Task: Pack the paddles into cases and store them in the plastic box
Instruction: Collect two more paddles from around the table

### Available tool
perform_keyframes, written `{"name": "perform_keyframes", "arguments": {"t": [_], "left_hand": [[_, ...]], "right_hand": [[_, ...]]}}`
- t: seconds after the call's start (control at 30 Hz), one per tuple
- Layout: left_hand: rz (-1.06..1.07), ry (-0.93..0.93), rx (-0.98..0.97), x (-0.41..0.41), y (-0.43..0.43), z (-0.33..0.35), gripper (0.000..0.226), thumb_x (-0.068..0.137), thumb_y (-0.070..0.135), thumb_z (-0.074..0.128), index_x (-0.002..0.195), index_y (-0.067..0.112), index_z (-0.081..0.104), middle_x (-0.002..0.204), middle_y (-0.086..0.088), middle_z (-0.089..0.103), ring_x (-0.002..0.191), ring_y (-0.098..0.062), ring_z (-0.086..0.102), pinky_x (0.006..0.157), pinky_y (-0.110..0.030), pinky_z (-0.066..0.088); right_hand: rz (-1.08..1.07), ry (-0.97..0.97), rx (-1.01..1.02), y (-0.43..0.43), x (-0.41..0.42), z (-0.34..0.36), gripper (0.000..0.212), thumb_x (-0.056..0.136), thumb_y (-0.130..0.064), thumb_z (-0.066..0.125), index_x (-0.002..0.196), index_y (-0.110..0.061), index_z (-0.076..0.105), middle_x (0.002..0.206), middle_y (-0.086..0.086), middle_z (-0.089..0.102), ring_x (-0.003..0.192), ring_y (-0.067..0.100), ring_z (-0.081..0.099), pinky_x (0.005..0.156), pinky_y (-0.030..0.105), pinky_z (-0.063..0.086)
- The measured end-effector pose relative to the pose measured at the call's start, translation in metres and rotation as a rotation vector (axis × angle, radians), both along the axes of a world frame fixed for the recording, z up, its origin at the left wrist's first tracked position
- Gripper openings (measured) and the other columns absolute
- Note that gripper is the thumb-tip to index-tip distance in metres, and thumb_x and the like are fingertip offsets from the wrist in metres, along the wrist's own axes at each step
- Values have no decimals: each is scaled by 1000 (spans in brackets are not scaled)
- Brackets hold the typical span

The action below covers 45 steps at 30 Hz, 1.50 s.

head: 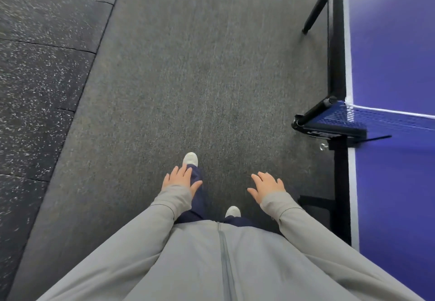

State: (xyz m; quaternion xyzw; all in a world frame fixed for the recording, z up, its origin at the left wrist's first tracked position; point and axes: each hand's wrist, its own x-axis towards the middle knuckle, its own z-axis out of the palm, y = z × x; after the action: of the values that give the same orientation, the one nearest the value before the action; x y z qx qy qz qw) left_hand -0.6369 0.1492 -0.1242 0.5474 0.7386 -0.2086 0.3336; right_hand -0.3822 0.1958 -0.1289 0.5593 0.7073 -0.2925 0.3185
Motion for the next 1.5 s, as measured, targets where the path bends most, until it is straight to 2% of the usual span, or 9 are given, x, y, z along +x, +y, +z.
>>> {"name": "perform_keyframes", "arguments": {"t": [0.2,0.33,0.53,0.7,0.93,1.23,1.5], "left_hand": [[64,3,-28,-100,95,-13,66,94,58,30,149,23,20,159,6,13,146,-20,8,117,-40,12],[116,29,-39,-162,151,-6,66,95,58,29,149,22,21,159,5,14,147,-20,9,118,-39,13],[121,7,-85,-202,225,-2,66,94,58,30,149,21,23,159,4,15,146,-20,11,118,-40,15],[58,-3,-128,-198,291,-6,66,95,57,30,149,21,22,159,4,14,146,-18,12,118,-39,15],[-13,18,-179,-175,428,-9,66,95,57,30,150,21,19,160,5,8,146,-17,12,118,-39,14],[-140,-30,-33,-132,635,6,66,95,55,35,149,18,23,160,1,10,146,-18,12,118,-37,14],[-213,-64,-27,-128,760,-7,65,94,56,36,148,22,25,159,2,13,146,-19,13,117,-40,15]], "right_hand": [[-48,-24,-3,93,-88,-1,57,98,-48,33,148,-25,18,157,-1,16,146,21,11,116,49,13],[-58,38,24,149,-149,11,58,97,-48,34,149,-26,18,157,-1,18,145,21,12,116,48,12],[-136,107,35,223,-190,19,58,97,-47,35,148,-25,19,156,-1,21,145,18,16,116,46,13],[-177,35,11,283,-173,9,59,96,-49,34,148,-25,20,155,-4,23,143,19,20,114,47,19],[-307,-3,-49,395,-133,-11,58,97,-47,35,149,-25,19,158,-5,15,145,18,15,115,47,16],[-429,-13,-37,550,-85,3,57,98,-47,32,149,-26,17,159,-5,8,146,21,12,115,48,15],[-500,-18,-72,662,-94,-3,57,98,-47,32,149,-25,18,158,-5,11,146,19,11,115,48,15]]}}
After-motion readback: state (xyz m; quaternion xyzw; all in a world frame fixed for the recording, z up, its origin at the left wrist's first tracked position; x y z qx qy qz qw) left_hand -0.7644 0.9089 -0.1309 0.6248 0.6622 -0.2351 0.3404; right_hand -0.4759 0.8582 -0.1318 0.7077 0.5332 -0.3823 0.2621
